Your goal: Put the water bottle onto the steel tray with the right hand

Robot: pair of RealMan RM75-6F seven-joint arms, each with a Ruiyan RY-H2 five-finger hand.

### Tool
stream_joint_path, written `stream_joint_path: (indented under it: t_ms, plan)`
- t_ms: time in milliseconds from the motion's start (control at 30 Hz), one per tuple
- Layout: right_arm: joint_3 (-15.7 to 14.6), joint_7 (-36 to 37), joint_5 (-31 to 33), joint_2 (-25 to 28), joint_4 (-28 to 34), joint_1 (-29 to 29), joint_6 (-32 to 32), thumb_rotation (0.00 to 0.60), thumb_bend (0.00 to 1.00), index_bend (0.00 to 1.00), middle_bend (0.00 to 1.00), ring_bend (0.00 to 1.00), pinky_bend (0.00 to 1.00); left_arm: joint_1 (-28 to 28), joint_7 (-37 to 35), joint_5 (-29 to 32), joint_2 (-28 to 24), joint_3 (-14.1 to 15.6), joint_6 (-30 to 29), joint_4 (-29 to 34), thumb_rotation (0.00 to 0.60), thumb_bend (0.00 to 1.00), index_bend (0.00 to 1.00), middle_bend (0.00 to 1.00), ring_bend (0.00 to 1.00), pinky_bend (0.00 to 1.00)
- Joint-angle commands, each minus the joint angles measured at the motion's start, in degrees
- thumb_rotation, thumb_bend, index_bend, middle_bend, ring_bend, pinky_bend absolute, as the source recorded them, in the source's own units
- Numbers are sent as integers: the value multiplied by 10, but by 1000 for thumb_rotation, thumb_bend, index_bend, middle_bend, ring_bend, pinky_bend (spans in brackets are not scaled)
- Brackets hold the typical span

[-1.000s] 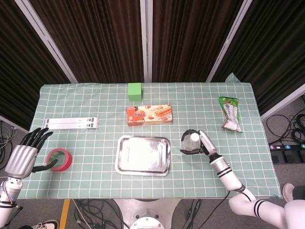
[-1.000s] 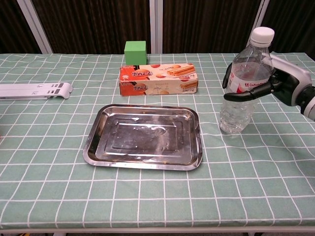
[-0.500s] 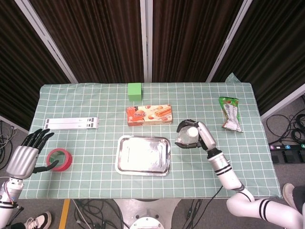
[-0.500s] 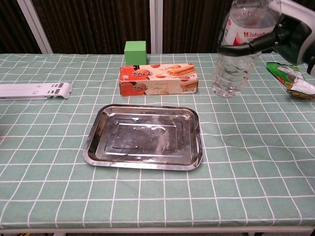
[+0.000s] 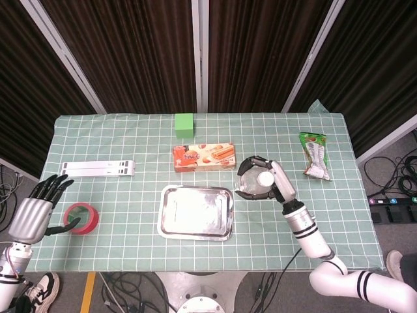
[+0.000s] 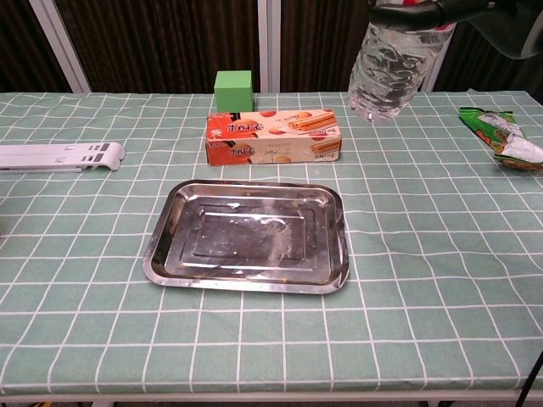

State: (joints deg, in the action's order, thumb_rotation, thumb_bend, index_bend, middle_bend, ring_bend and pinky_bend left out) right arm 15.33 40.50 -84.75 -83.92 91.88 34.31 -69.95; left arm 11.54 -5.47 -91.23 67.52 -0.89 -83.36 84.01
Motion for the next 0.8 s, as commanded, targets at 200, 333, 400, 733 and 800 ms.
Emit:
stream_joint_path:
  t_ms: [200,333,400,733,800]
  plan:
    - [-47,22,36,-38,-118,-13,61,600,157,725,549,386,432,-2,-3,0,2,3,0,-5,418,219,182,187,97,164]
    - [-37,22,22,-31,-102,-13,42,600,158,725,550,386,432,-1,-6,0,1,1,0,-4,418,220,182,187,96,163]
    - [-33,20,28,-36,-98,-8,49,600,159,725,550,386,432,-1,-6,0,1,1,0,-5,422,219,183,187,96,163]
    - [-15,-43,38,-40,-81,10,55,600,159,725,550,386,432,-2,-10,3,11,3,5,-12,420,219,182,187,96,164]
    - [-21,-20,42,-6,-66,-21,30,600,159,725,552,386,432,0,-13,4,13,4,9,-18,418,219,182,186,96,164]
